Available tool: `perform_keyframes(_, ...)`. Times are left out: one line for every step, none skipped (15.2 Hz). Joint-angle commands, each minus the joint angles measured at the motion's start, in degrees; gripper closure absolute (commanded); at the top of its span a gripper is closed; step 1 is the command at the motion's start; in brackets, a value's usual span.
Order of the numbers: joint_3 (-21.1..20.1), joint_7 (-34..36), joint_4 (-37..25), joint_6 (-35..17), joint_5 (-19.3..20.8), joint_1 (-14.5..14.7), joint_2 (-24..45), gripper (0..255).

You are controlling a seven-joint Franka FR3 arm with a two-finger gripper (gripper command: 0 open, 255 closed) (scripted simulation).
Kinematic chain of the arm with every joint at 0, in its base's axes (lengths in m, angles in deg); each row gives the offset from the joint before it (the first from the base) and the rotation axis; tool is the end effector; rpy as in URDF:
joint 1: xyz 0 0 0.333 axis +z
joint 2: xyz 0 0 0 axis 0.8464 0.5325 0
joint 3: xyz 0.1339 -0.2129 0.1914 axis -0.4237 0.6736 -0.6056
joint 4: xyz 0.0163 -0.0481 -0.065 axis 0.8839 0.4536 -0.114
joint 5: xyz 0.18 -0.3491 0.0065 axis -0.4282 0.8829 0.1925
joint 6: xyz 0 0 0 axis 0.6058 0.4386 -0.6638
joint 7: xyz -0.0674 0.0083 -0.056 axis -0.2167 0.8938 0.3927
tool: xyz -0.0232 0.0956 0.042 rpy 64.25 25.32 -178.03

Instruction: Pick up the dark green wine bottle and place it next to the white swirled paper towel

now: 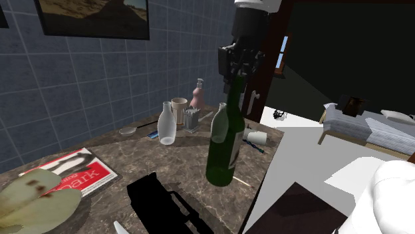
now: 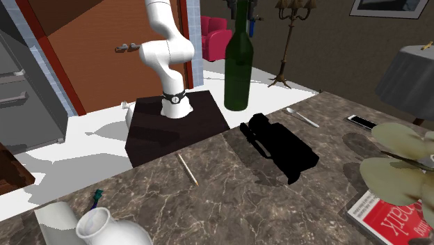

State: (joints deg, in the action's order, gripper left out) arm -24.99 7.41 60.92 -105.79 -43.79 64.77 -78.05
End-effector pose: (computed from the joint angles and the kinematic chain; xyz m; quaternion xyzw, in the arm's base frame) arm 0.3636 0.2087 0.6644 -0.9994 0.0061 -0.0271 0.0191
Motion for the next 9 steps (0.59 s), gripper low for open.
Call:
perform_keyframes(0.0, 0.2, -2.3, 1.7, 0.2, -0.1, 0.7, 255)
perform_keyframes(0.0, 0.3, -3.4, 2.4, 0.3, -0.1, 1.0, 255)
perform_keyframes(0.0, 0.4, -4.5, 3.2, 0.3, -0.2, 1.3, 255)
perform_keyframes(0.0, 0.4, -5.6, 4.0, 0.4, -0.2, 1.6, 255)
perform_keyframes(0.0, 0.5, -6.7, 4.7, 0.5, -0.3, 2.0, 255)
perform_keyframes(0.0, 0.6, -7.8, 5.5, 0.6, -0.3, 2.4, 255)
perform_keyframes(0.0, 0.7, -9.0, 6.3, 0.7, -0.3, 2.7, 255)
perform_keyframes(0.0, 0.8, -10.2, 7.1, 0.8, -0.4, 3.1, 255)
perform_keyframes(0.0, 0.9, -11.4, 7.9, 0.8, -0.4, 3.5, 255)
